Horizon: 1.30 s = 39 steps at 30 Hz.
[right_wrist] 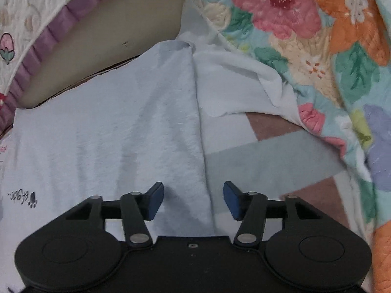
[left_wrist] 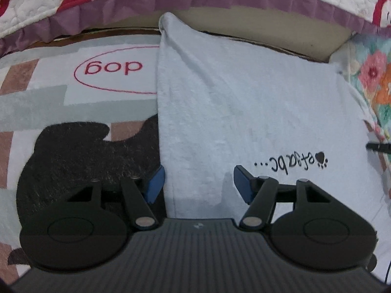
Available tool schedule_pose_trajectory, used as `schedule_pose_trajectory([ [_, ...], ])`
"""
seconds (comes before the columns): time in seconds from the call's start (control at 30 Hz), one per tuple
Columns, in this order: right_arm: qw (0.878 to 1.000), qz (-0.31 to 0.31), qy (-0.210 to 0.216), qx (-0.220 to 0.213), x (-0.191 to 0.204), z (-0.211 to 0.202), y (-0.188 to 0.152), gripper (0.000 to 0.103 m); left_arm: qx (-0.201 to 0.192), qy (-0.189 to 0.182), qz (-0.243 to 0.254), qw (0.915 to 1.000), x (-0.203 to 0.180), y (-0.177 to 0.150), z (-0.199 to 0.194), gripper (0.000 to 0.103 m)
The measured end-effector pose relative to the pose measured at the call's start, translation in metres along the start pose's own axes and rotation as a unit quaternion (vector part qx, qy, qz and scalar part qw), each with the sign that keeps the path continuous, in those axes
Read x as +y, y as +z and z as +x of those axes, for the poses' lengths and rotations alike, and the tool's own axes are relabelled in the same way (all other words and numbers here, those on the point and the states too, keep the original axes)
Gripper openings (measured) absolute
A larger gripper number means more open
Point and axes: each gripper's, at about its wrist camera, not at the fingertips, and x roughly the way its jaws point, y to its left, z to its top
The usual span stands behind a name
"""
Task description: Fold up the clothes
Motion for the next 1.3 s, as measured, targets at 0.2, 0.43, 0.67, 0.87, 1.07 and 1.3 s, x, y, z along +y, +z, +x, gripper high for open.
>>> schedule_pose_trajectory([
  [0.2, 0.997, -0.068, -0.025, -0.04, 0.017, -0.001, 0.001, 0.001, -0.004, 0.014, 0.02, 0.9997, -0.003, -0.003, 0.003, 0.062],
  [0.43, 0.997, -0.032, -0.059, -0.048, -0.001, -0.001, 0.004, 0.001, 0.005, 0.012, 0.026, 0.9996, 0.008, -0.005, -0.003, 0.062],
  [0.67, 0.993, 0.114, 0.009, -0.027, -0.064, -0.015, -0.01, 0.032, 0.042, -0.113, 0.011, 0.9926, 0.031, -0.015, -0.01, 0.084],
  [0.87, 0.961, 0.182, 0.205, 0.03, -0.088, -0.013, -0.042, 0.044, 0.046, -0.21, -0.073, 0.9738, 0.058, -0.016, -0.003, 0.062],
  [1.07, 0.966, 0.132, 0.223, 0.016, -0.069, -0.002, -0.04, 0.029, 0.06, -0.268, -0.056, 0.9599, 0.064, -0.018, 0.0, 0.048],
  [1.3, 0.967, 0.068, 0.241, 0.051, -0.044, 0.001, -0.023, 0.015, 0.07, -0.248, -0.036, 0.9656, 0.052, -0.02, 0.008, 0.05],
])
